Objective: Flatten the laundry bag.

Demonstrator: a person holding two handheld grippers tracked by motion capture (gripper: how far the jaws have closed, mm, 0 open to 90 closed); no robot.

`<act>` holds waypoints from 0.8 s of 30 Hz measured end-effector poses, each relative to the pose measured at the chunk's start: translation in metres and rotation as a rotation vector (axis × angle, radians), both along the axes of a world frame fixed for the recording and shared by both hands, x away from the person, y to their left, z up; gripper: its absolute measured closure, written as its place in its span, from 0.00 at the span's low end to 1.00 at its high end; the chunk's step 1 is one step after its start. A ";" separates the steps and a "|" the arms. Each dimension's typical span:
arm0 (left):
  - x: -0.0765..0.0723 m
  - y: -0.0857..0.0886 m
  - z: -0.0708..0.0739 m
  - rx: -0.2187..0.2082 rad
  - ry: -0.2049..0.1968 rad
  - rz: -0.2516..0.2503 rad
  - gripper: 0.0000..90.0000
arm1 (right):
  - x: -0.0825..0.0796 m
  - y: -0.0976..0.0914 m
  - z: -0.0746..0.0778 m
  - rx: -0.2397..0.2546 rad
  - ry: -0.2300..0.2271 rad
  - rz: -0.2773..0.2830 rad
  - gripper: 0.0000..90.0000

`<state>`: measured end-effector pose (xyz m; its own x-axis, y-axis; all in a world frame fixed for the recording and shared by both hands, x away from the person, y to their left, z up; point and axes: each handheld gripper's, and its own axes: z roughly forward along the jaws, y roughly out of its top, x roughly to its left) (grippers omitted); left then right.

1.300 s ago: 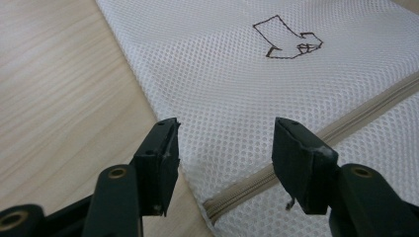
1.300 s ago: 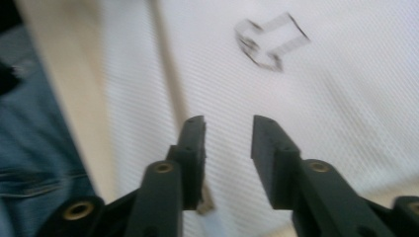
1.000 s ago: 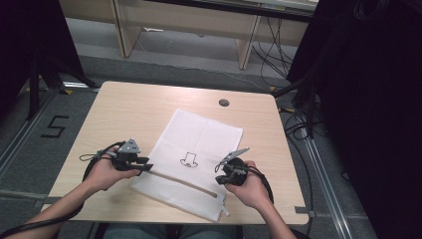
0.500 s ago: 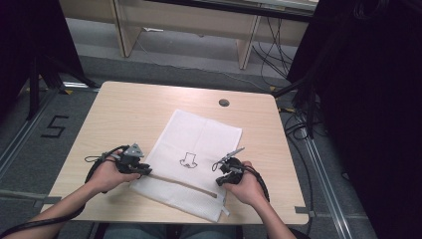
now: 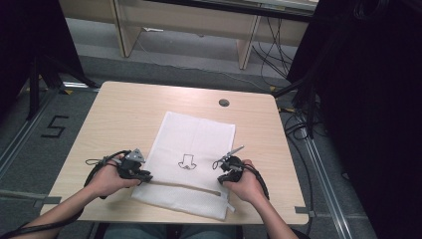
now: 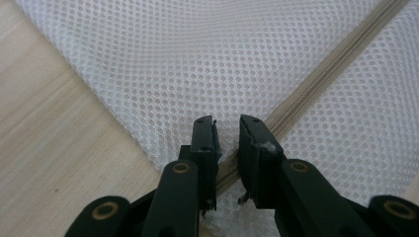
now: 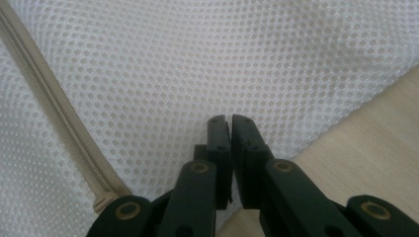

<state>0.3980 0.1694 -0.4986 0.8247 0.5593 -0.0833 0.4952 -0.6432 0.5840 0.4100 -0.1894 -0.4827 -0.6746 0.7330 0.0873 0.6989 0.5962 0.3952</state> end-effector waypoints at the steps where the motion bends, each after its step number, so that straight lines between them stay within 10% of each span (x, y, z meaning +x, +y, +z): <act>1: -0.001 -0.001 0.000 0.000 -0.006 -0.008 0.85 | 0.002 -0.001 -0.001 0.002 -0.007 0.004 0.97; 24: -0.008 -0.007 0.001 -0.002 0.032 -0.027 0.85 | 0.007 0.003 0.000 -0.036 -0.033 -0.005 0.97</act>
<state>0.3904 0.1621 -0.4977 0.8364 0.5367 -0.1108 0.4959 -0.6552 0.5698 0.4170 -0.1861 -0.4824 -0.6727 0.7389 0.0387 0.6892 0.6066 0.3964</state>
